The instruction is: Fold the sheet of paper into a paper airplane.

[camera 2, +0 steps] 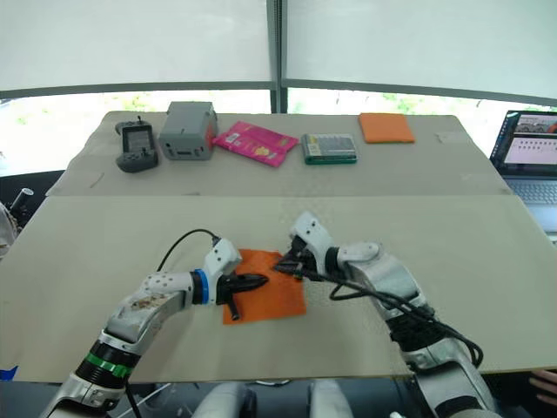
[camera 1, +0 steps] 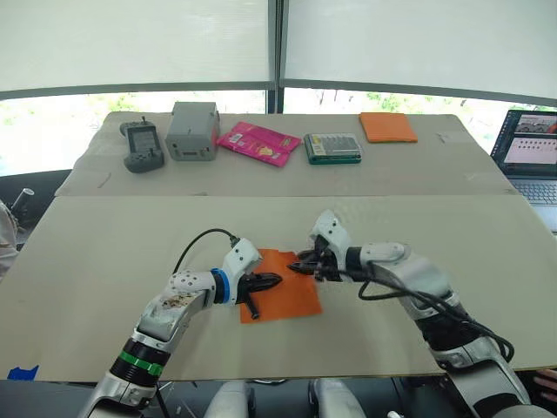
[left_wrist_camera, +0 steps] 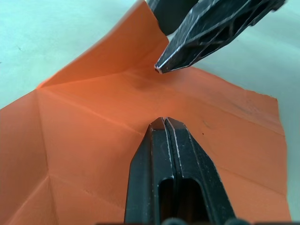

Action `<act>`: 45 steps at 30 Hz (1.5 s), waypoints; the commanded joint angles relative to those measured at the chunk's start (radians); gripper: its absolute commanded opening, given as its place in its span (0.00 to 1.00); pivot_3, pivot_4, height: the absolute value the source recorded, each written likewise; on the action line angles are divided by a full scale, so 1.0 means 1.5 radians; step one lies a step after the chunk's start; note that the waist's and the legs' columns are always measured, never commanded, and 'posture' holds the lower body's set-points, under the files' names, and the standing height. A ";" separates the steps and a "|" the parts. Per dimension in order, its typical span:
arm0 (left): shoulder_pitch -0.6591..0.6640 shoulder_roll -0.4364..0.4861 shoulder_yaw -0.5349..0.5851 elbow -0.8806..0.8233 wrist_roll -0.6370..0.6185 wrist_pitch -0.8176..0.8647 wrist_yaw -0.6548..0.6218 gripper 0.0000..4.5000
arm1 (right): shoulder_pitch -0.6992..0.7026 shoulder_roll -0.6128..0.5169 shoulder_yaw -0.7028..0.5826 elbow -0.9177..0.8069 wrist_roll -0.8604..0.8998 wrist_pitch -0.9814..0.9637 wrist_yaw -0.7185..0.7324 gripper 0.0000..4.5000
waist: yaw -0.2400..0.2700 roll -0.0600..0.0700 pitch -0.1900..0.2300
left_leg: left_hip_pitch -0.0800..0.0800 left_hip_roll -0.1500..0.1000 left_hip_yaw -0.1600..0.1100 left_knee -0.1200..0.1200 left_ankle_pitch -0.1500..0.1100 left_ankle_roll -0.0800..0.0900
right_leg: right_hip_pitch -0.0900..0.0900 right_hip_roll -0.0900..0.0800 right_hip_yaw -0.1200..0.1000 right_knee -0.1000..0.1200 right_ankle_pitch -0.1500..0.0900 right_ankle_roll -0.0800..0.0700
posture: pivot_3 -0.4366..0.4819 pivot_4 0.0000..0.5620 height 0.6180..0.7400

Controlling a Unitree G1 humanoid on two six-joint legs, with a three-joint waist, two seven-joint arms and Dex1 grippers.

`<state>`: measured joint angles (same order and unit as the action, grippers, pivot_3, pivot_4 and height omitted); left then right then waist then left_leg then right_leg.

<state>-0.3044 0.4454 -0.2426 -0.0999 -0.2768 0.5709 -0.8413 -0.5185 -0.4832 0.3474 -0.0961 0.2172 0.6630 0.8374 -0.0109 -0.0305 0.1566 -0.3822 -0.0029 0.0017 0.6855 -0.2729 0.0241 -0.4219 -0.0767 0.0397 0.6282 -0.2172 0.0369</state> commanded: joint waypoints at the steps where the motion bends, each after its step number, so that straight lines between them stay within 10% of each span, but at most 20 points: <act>1: 0.008 0.004 -0.020 0.015 0.014 0.009 -0.002 0.00 | 0.026 0.003 0.001 -0.043 -0.016 -0.097 0.009 0.01 | -0.001 0.000 0.000 | 0.000 0.000 0.000 0.000 0.000 0.000 | 0.000 0.000 0.000 0.000 0.000 0.000 | 0.48 0.27 1.00; 28: -0.085 -0.027 0.099 0.084 -0.057 -0.037 -0.025 0.00 | 0.071 0.005 0.060 0.022 -0.212 -0.234 -0.035 0.01 | 0.000 0.000 0.000 | 0.001 0.000 0.000 0.000 0.000 0.000 | 0.000 0.000 0.000 0.001 0.000 0.000 | 0.48 0.27 1.00; 45: -0.115 -0.065 0.000 0.173 0.033 -0.092 -0.032 0.00 | 0.081 -0.015 0.065 -0.029 -0.252 -0.203 -0.030 0.01 | 0.002 0.000 0.000 | 0.000 0.000 0.000 0.000 0.000 0.000 | 0.000 0.000 0.000 0.001 0.000 0.000 | 0.48 0.27 1.00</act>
<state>-0.4644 0.3519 -0.2233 0.1608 -0.2411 0.4546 -0.8786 -0.4122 -0.4856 0.4458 -0.1361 -0.1387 0.3356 0.7880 -0.0081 -0.0306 0.1567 -0.3816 -0.0033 0.0017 0.6858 -0.2727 0.0239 -0.4217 -0.0761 0.0399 0.6293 -0.2169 0.0366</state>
